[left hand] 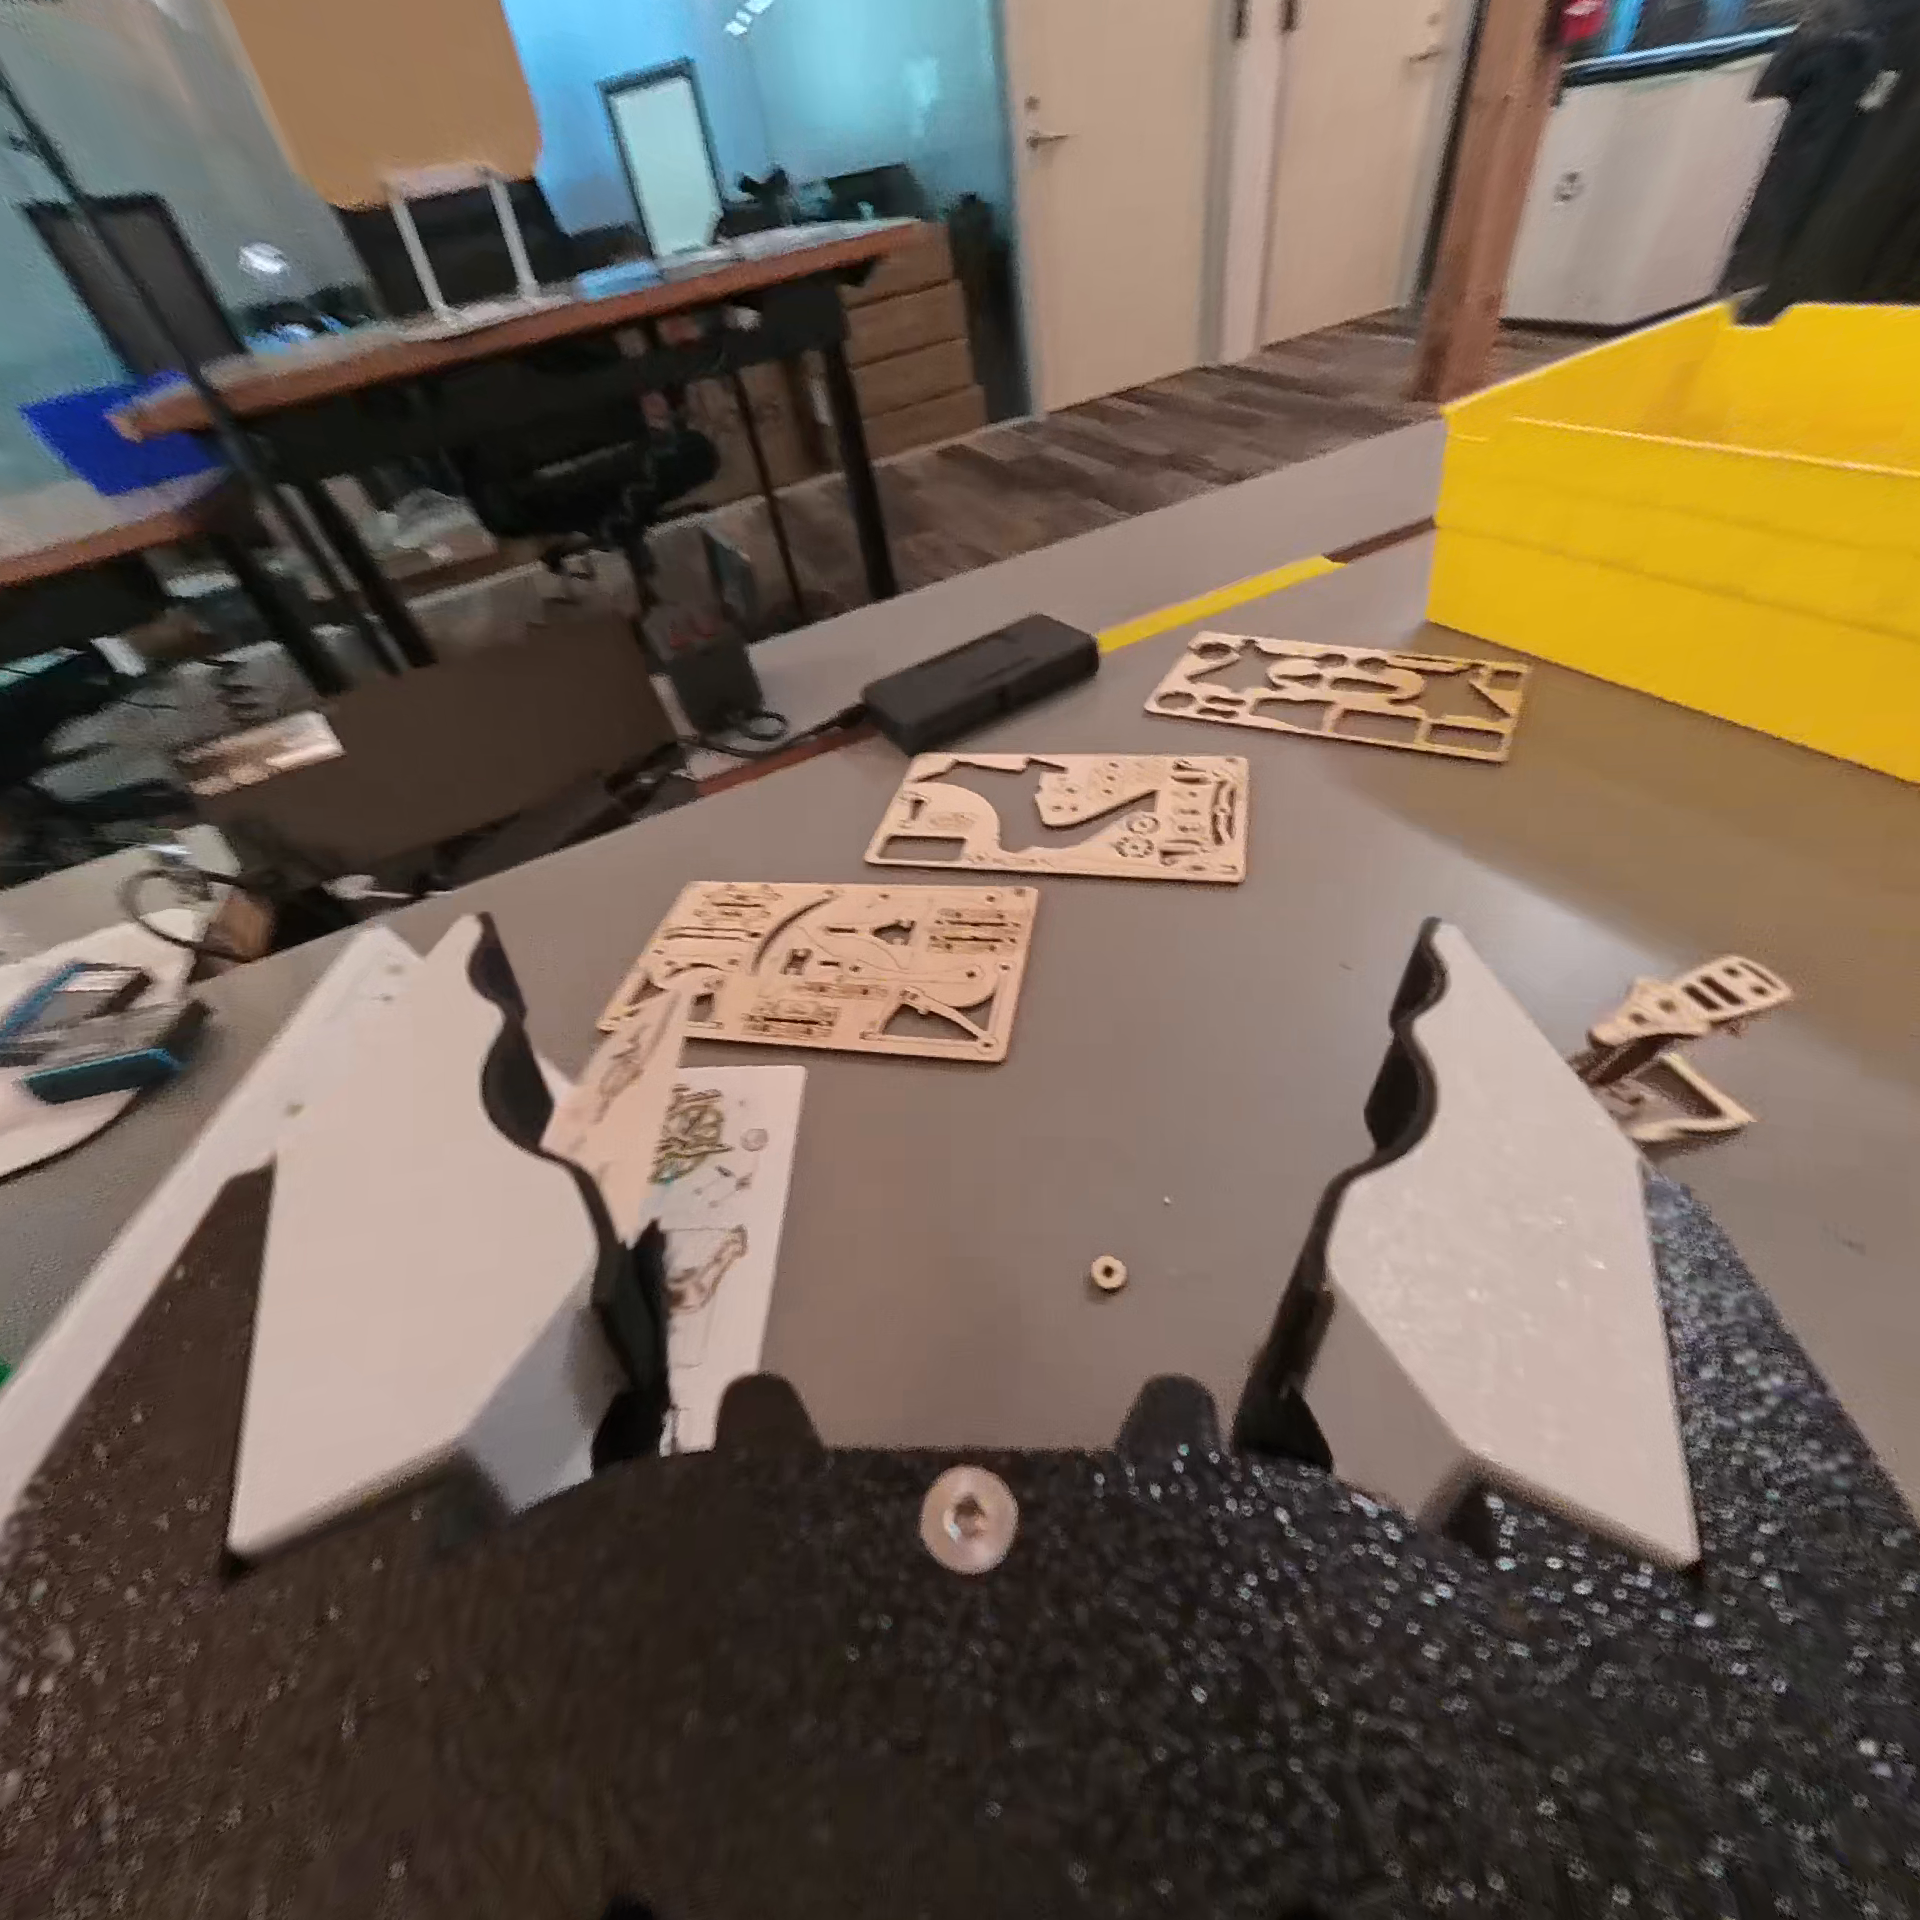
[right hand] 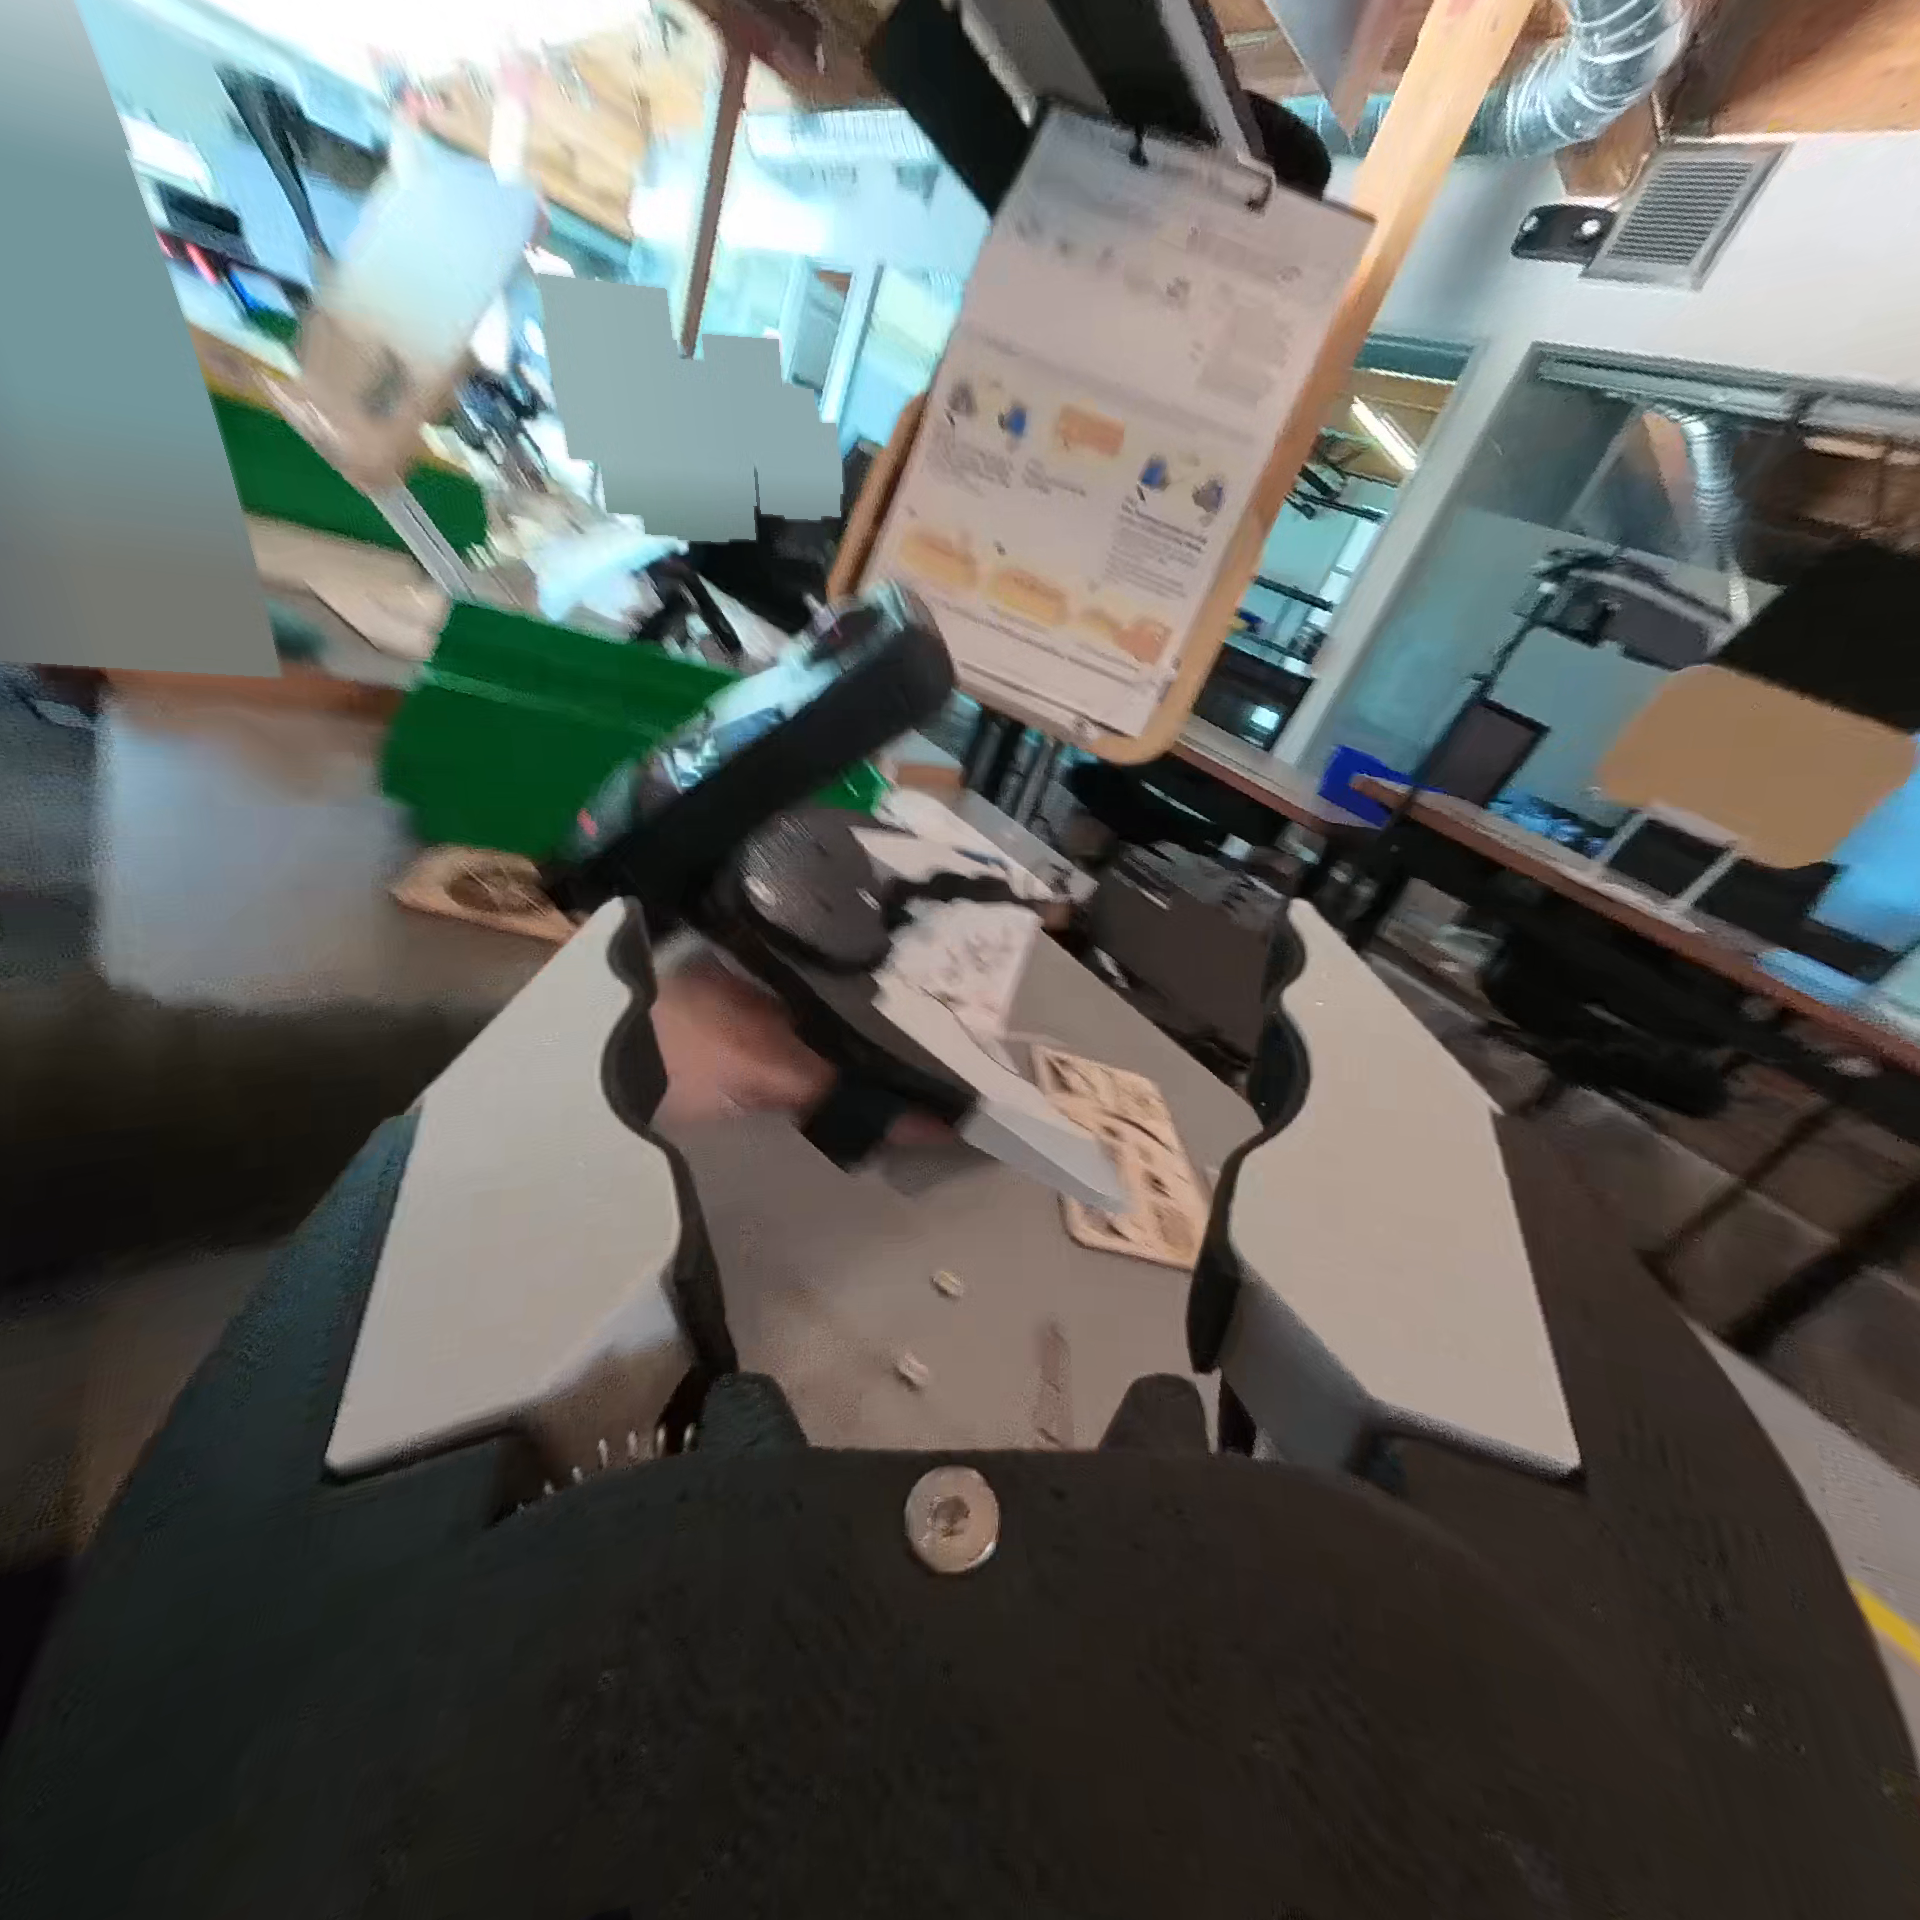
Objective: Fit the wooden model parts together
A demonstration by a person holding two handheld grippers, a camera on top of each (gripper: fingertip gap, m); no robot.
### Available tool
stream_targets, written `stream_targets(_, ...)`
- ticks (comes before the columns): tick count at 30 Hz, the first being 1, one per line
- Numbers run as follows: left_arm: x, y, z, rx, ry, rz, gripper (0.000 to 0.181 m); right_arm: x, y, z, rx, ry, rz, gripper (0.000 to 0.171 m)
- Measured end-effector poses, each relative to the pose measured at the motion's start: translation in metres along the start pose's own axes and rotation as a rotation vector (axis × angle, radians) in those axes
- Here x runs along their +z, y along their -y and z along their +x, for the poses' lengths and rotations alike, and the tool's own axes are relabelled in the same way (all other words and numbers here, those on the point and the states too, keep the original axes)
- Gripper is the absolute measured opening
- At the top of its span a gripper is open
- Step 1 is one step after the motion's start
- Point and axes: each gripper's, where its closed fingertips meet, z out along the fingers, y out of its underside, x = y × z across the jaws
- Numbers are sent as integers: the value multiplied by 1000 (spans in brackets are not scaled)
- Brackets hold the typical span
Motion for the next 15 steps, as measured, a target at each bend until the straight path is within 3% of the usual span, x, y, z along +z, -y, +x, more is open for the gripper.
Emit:
stream_targets(4,-16,18,-18,156,193,30,158,15,14,-24,34,-27,-2,123)
stream_targets(15,-28,25,-25,158,227,79,155,42,-8,-45,96,-61,-118,120)
